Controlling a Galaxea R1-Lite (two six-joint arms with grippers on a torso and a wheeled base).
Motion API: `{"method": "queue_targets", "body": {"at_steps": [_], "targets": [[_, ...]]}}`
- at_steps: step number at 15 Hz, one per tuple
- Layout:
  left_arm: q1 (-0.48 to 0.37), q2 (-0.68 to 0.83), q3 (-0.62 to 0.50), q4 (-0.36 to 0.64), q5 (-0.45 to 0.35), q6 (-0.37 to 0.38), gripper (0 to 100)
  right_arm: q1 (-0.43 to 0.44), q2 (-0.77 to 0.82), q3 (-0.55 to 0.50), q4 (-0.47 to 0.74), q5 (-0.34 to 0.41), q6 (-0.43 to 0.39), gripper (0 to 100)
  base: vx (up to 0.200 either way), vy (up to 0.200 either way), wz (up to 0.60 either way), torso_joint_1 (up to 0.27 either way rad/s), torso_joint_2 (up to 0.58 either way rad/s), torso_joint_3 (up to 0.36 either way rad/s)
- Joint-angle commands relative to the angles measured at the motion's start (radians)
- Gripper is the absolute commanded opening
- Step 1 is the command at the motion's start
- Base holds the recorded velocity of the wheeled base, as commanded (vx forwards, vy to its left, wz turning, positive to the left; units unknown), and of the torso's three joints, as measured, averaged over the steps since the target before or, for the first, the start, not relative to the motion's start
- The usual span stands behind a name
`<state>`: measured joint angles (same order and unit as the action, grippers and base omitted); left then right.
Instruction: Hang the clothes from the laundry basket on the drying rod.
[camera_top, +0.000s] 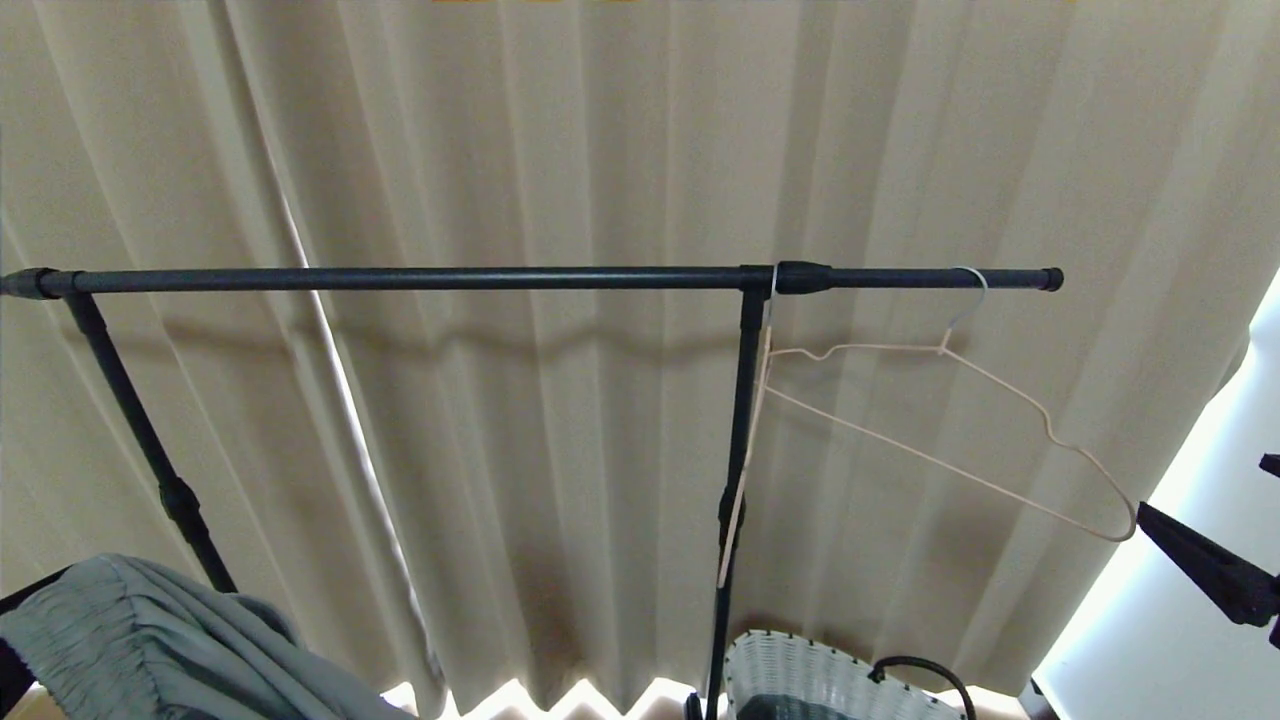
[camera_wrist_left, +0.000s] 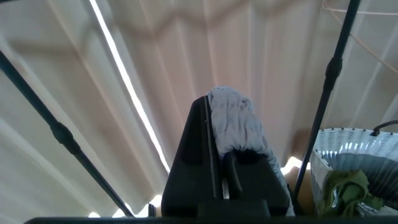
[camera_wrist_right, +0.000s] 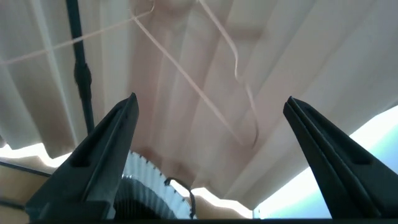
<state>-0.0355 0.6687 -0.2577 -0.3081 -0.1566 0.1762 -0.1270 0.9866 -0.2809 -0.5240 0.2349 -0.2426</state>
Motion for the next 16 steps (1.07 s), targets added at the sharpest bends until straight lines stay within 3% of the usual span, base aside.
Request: {"method": "queue_targets", "body": {"at_steps": [1, 2, 3, 5, 9, 10, 12, 16], "targets": [[-0.003, 0.015, -0.003, -0.002, 0.0, 0.0, 0, -0.02, 0.15, -0.107, 0.027, 0.0, -0.026, 100, 0.0, 0.0, 0.0, 0.0, 0.0, 0.0], [-0.004, 0.015, -0.005, -0.003, -0.001, 0.002, 0, -0.066, 0.267, -0.202, 0.072, 0.001, -0.093, 100, 0.0, 0.0, 0.0, 0.0, 0.0, 0.0], [-0.004, 0.015, -0.006, -0.003, -0.001, 0.002, 0, -0.079, 0.297, -0.228, 0.084, 0.003, -0.118, 100, 0.0, 0.0, 0.0, 0.0, 0.0, 0.0], [-0.004, 0.015, -0.011, -0.005, -0.001, 0.0, 0, -0.094, 0.417, -0.376, 0.194, 0.029, -0.212, 100, 0.0, 0.0, 0.0, 0.0, 0.0, 0.0], [-0.007, 0.015, -0.009, -0.005, -0.004, 0.002, 0, -0.12, 0.483, -0.537, 0.45, 0.144, -0.331, 100, 0.0, 0.0, 0.0, 0.0, 0.0, 0.0], [-0.015, 0.015, -0.009, -0.005, -0.004, 0.002, 0, -0.121, 0.508, -0.601, 0.559, 0.221, -0.34, 100, 0.0, 0.0, 0.0, 0.0, 0.0, 0.0], [-0.046, 0.012, -0.009, -0.005, -0.003, 0.002, 0, -0.132, 0.552, -0.684, 0.664, 0.317, -0.345, 100, 0.0, 0.0, 0.0, 0.0, 0.0, 0.0], [-0.057, 0.012, -0.006, -0.005, -0.003, 0.002, 0, -0.155, 0.666, -0.771, 0.674, 0.322, -0.346, 100, 0.0, 0.0, 0.0, 0.0, 0.0, 0.0]]}}
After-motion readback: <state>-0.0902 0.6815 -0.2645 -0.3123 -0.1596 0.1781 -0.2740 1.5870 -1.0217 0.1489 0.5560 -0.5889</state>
